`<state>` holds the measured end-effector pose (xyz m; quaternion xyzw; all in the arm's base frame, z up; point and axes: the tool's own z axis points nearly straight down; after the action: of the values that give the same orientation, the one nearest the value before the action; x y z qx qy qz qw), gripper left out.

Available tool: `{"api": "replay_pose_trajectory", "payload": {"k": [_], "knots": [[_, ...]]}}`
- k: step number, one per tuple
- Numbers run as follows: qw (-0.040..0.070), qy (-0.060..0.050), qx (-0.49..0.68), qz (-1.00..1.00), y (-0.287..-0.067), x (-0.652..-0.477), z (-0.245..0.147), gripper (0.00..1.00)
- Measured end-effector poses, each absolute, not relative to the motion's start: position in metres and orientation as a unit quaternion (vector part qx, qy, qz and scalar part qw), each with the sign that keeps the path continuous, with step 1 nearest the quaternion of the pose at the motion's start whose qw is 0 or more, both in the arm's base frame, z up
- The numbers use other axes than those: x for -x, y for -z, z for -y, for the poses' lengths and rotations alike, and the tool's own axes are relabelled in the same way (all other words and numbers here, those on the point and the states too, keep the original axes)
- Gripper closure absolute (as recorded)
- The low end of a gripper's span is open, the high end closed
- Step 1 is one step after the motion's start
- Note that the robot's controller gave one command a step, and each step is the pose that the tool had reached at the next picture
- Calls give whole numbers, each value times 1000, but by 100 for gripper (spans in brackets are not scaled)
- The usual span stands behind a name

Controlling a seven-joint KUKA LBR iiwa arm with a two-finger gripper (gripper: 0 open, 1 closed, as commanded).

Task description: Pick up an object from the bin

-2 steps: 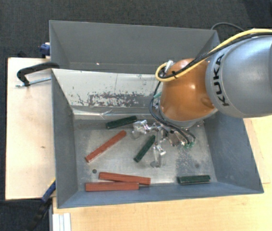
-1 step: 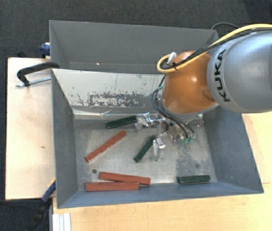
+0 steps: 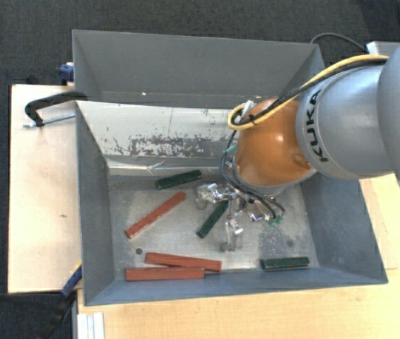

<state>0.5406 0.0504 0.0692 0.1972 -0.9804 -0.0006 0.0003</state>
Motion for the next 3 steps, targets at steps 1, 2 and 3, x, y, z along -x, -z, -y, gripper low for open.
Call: {"api": "replay_pose_trajectory", "payload": {"k": [1, 2, 3], "knots": [[-3, 1, -206, 978, -71, -546, -74, 100], [-3, 1, -206, 978, -71, -546, -74, 100], [-3, 1, -206, 978, -72, -547, -74, 100]]}}
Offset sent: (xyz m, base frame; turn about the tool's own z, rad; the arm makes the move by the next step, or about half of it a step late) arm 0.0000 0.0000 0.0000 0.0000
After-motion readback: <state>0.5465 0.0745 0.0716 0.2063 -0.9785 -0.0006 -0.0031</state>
